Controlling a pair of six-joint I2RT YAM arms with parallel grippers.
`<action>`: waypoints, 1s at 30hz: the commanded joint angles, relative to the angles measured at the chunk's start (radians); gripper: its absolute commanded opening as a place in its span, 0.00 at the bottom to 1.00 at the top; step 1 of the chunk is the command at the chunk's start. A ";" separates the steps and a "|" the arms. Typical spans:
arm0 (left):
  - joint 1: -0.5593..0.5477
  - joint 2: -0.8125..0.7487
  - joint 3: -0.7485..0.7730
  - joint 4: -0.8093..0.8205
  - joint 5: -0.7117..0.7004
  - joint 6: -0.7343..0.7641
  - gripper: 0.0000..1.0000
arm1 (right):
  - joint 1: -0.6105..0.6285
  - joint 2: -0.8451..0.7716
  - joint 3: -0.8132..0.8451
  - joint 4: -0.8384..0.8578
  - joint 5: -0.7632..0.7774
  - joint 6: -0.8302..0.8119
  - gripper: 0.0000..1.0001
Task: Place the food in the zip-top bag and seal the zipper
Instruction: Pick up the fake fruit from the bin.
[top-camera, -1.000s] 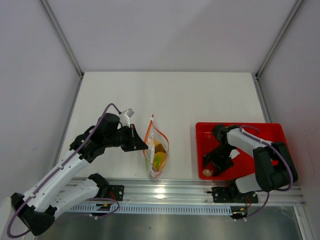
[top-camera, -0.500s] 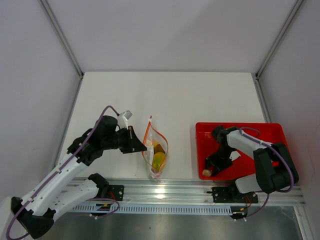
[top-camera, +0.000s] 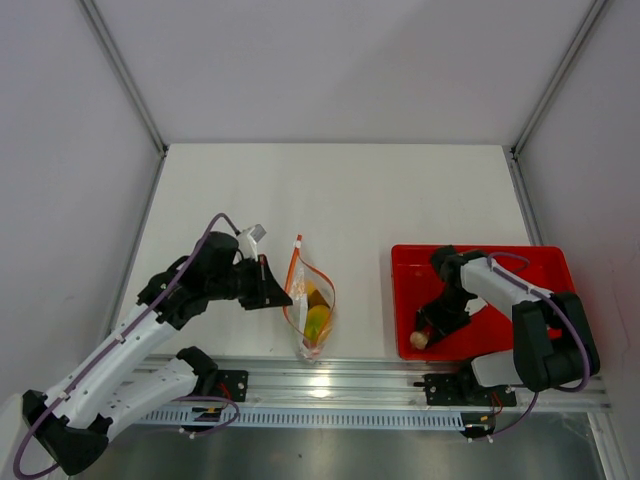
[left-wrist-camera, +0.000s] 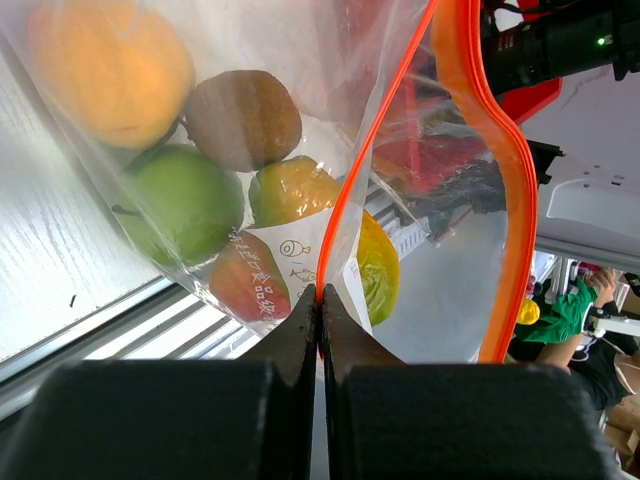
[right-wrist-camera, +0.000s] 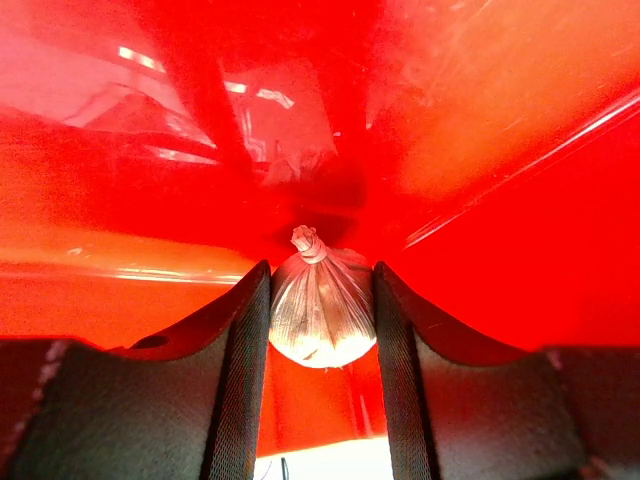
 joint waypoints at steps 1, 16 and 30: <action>0.005 -0.002 0.028 -0.017 0.010 -0.015 0.01 | -0.021 -0.041 0.039 -0.036 0.051 -0.025 0.31; 0.005 0.035 0.076 -0.069 0.039 0.040 0.01 | -0.067 -0.022 0.057 0.002 0.053 -0.076 0.31; 0.003 0.058 0.079 -0.080 0.059 0.085 0.01 | -0.086 -0.027 0.203 -0.038 0.091 -0.119 0.30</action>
